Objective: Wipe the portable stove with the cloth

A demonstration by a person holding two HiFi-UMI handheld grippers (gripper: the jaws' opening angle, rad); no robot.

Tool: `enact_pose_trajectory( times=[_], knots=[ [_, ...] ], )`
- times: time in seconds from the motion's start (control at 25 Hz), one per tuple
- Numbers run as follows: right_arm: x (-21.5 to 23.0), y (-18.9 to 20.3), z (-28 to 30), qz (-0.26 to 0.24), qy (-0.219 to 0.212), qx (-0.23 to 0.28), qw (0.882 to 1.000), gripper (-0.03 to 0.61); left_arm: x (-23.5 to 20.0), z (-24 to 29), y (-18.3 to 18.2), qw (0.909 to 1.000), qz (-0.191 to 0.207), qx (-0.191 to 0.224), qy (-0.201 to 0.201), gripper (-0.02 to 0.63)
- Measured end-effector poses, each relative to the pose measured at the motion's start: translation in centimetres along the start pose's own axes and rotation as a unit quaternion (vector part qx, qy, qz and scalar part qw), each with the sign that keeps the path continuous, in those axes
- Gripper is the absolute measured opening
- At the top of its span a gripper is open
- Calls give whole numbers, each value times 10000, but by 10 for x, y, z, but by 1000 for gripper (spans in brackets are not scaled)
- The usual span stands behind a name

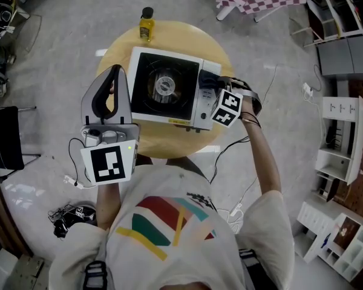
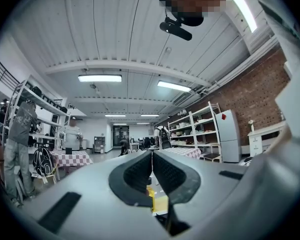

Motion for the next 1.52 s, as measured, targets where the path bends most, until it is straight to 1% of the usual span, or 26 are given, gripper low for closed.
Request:
enact_pose_trajectory(
  times=[0.16,0.36,0.52,0.68,0.84,1.08,1.36,1.52],
  knots=[
    [-25,1,-13,-111,-183,57,9998,34,0,2,3,10000,-69,-8,8,6],
    [-55,1,-28,-179,-382,119,9990,34,-5,10,-4,9992,-274,226,-181,6],
    [-78,3,-39,-262,-455,173,9985,34,-5,12,0,9993,-275,190,-165,6],
    [-103,4,-51,-350,-666,209,9969,34,-5,13,3,9994,-272,170,-158,6],
    [-122,5,-61,-456,-778,227,9957,34,-4,16,3,9994,-285,175,-134,6],
    [-142,7,-69,-399,-1053,249,9933,34,-4,21,4,9993,-283,198,-115,7],
    [-150,5,-73,-251,-1060,313,9936,34,-7,25,5,9993,-276,202,-120,7],
    [-150,7,-71,-296,-1124,277,9928,34,-9,24,6,9992,-281,218,-158,6]
  ],
)
Point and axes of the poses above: the fingertips, and each gripper's own axes: z forward along the fingers, x to its right, y out of its underside, the point moved 2 cm from there along -z, backward along the fingers, and after that the axes turned 5 degrees about z, right-handed, at the moved point
